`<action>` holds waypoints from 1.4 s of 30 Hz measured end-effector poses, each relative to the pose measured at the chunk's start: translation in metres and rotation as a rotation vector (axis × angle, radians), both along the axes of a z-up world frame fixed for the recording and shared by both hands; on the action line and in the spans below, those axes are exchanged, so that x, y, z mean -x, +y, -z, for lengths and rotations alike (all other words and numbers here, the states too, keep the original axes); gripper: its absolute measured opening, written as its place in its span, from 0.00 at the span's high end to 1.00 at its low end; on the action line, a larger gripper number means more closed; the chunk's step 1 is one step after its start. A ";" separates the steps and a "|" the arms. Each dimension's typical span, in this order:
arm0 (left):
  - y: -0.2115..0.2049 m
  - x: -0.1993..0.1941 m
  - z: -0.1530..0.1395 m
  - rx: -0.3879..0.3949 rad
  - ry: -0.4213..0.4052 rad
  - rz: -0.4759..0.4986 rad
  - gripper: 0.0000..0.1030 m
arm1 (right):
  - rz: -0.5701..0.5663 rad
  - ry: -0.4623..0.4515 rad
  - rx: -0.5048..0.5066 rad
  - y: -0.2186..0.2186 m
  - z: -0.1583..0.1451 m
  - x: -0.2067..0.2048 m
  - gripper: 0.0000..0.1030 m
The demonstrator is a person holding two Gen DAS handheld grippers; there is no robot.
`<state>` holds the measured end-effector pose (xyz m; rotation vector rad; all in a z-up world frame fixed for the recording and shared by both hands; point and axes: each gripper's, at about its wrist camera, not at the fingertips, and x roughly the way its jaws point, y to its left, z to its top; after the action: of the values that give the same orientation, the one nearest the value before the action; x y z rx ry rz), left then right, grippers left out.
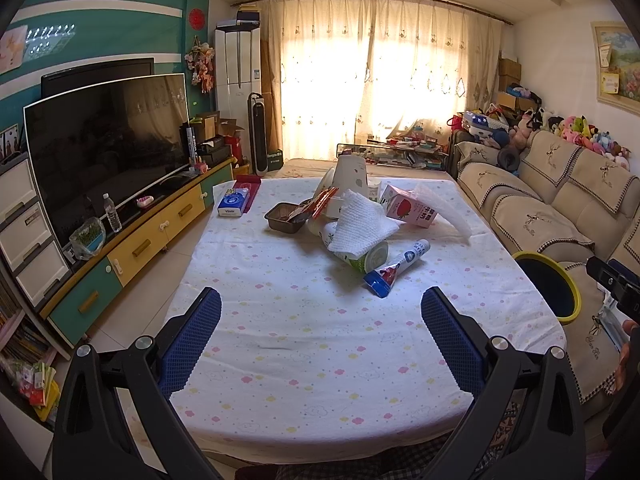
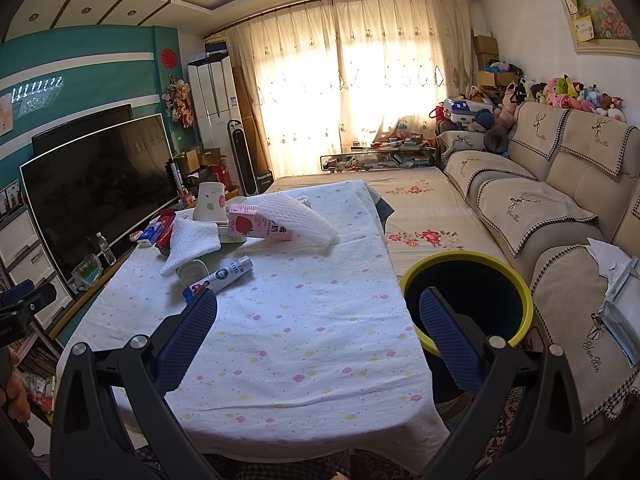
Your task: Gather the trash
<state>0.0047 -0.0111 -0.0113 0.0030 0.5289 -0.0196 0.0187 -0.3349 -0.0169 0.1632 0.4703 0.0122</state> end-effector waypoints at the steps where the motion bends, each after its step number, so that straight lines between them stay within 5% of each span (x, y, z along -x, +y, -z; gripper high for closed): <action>1: 0.000 0.000 0.000 0.000 0.000 0.000 0.04 | 0.000 0.000 0.000 0.000 0.000 0.000 0.06; 14: -0.002 -0.011 0.020 -0.001 0.028 -0.002 0.04 | -0.001 0.027 0.005 0.003 0.012 -0.009 0.06; 24: 0.014 -0.032 0.034 0.016 0.057 -0.020 0.04 | -0.088 0.096 -0.028 0.025 0.032 -0.059 0.06; 35: 0.020 -0.075 0.054 0.013 0.106 -0.017 0.04 | -0.103 0.139 0.079 0.047 0.035 -0.178 0.06; 42: 0.024 -0.103 0.065 0.026 0.139 -0.016 0.04 | -0.068 0.240 0.194 0.046 0.072 -0.262 0.12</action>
<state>0.1082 0.0126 -0.0763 -0.0285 0.6680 -0.0113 0.2807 -0.2885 -0.0884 -0.0424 0.7127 0.0133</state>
